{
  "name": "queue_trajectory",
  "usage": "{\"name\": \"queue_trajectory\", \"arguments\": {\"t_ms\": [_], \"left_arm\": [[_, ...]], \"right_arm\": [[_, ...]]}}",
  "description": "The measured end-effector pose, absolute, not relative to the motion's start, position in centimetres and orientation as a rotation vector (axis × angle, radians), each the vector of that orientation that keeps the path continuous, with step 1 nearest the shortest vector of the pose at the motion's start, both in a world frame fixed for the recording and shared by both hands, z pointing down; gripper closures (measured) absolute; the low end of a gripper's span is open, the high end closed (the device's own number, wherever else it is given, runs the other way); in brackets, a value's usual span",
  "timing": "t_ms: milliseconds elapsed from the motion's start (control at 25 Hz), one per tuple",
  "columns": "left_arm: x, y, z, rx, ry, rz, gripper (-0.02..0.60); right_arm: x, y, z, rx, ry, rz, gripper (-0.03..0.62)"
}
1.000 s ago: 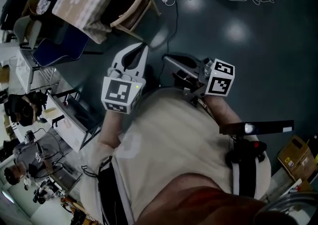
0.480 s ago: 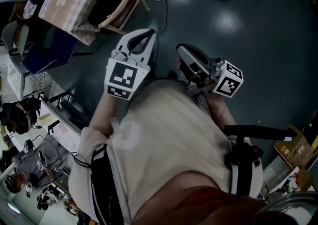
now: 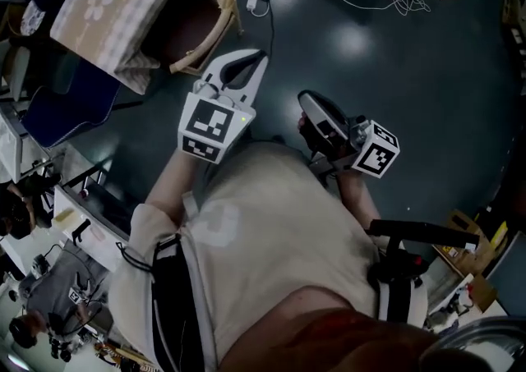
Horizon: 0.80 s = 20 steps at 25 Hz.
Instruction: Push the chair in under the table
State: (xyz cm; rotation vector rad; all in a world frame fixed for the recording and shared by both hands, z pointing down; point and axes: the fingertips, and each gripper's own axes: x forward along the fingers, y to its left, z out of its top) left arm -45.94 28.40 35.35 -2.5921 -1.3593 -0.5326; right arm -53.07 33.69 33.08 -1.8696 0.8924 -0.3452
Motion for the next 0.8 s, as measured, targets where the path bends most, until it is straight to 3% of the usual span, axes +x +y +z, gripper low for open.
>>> {"name": "queue_trajectory", "arguments": {"t_ms": [480,800], "left_arm": [[-34.9,19.3,35.4,-2.656,-1.338,-0.503,0.572],[-32.3,21.2,35.7,-2.65,-1.353,-0.54,0.572]], "right_arm": [[-41.8,25.3,33.0,-1.925,0.911,-0.482,0.582],[-38.3,27.9,32.9,-1.914,0.874,-0.449,0.582]]}}
